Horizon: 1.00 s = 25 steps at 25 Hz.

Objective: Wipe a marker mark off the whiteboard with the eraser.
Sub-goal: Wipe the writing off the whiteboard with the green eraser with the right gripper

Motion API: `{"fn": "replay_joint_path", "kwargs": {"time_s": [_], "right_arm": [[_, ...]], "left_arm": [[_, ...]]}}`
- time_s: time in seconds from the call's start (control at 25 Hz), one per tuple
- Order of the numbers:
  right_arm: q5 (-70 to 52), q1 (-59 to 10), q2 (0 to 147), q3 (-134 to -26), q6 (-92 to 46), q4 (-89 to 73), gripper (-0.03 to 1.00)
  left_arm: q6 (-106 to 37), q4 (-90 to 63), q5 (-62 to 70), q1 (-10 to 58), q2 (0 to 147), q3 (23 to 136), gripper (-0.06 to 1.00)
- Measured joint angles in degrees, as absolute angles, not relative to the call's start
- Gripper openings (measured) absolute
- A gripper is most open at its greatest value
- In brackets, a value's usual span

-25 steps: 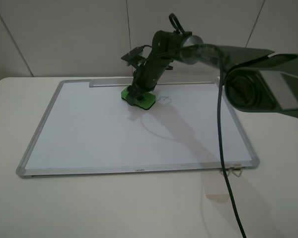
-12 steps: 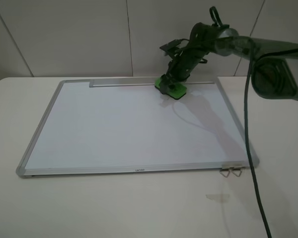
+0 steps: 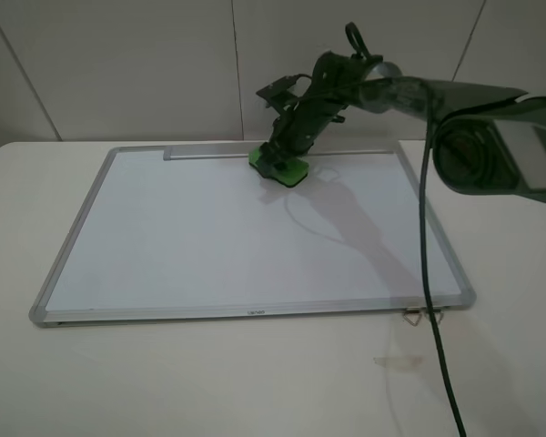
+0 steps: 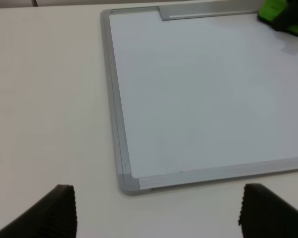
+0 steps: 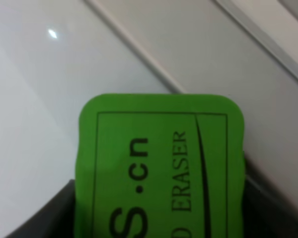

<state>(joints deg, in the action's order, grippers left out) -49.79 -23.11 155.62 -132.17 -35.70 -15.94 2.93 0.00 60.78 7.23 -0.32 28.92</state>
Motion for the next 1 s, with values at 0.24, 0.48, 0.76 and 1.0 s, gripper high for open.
{"fn": "replay_joint_path", "kwargs": {"time_s": [0.24,0.48,0.76,1.0], "right_arm": [[-48.0,-26.3,155.9,-132.1,-36.4,-17.2,0.59],[-48.0,-21.9,156.0,-132.1,-37.2,-18.2,0.59],[-53.6,-15.0,155.5,-132.1,-38.0,-19.7,0.59],[-53.8,-14.9,155.4,-132.1,-38.0,-20.1,0.59]], "left_arm": [[2.9,0.0,60.8,7.2,-0.3,28.9,0.69],[2.9,0.0,60.8,7.2,-0.3,28.9,0.69],[2.9,0.0,60.8,7.2,-0.3,28.9,0.69],[2.9,0.0,60.8,7.2,-0.3,28.9,0.69]]}}
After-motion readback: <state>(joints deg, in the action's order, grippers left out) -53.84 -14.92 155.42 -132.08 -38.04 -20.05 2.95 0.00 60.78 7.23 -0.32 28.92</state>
